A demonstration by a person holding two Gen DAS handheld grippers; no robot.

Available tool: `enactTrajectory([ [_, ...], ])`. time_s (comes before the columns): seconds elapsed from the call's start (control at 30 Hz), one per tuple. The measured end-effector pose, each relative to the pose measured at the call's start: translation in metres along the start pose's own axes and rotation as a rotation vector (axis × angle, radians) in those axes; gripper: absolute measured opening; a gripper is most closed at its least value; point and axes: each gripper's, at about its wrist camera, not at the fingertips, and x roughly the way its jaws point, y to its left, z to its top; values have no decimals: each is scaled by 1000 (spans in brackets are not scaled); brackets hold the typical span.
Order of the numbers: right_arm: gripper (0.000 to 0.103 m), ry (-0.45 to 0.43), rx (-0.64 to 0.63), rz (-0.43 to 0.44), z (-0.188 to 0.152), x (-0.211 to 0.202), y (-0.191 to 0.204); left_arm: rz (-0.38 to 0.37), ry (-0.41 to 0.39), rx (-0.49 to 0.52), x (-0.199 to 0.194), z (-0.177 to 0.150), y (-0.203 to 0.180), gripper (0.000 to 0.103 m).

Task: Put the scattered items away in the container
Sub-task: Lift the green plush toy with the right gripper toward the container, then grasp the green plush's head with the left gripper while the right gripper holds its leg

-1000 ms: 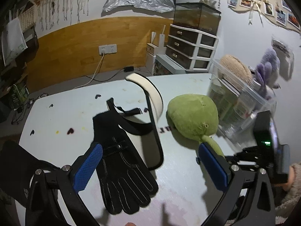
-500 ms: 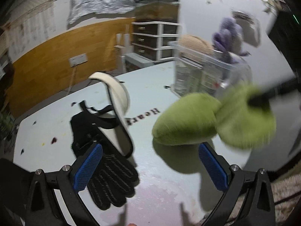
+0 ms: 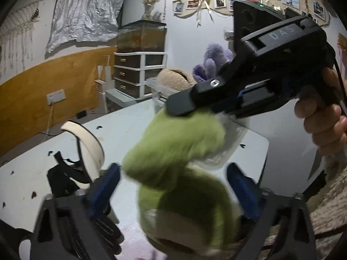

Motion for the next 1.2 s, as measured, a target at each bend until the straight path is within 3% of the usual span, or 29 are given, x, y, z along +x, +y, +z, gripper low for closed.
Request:
enactTrajectory([
  [0.03,6,8,-2,1,0,1,1,-6,8,-10,3,1,1,75],
  [0.13,6,18,-16,-7,0,3,3,-23,33,-43,11,2,6,51],
  [0.2,6,16,-16,-14,2,4,2,-19,58,-79,17,2,12,27],
  [0.27,6,14,-12,-17,1,4,-1,-10,80,-116,23,2,19,18],
  [0.43,6,7,2,-4,-1,1,-7,3,65,-140,26,7,27,18],
  [0.5,6,7,-1,0,-1,1,-6,5,47,-134,25,9,28,33],
  [0.63,6,22,-8,2,-1,2,-4,-6,17,-80,27,12,20,36],
  [0.67,6,29,-10,3,-1,4,-4,-12,14,-68,29,13,19,35],
  [0.77,6,46,-25,0,-3,7,1,-32,12,-50,33,18,15,10],
  [0.97,9,-1,-14,-29,-1,-5,-6,-68,44,-148,37,22,32,8],
  [1.03,19,-48,-46,-46,-4,-13,-5,-72,57,-189,39,22,40,7],
  [1.07,44,-79,-66,-66,-5,-19,-3,-74,65,-211,40,22,45,7],
  [1.1,78,-115,-91,-103,-7,-26,-2,-80,74,-231,41,22,50,7],
  [1.13,85,-154,-120,-147,-9,-33,-1,-86,83,-251,41,22,55,7],
  [1.2,85,-180,-231,-264,-14,-39,1,-99,101,-279,43,24,65,7],
])
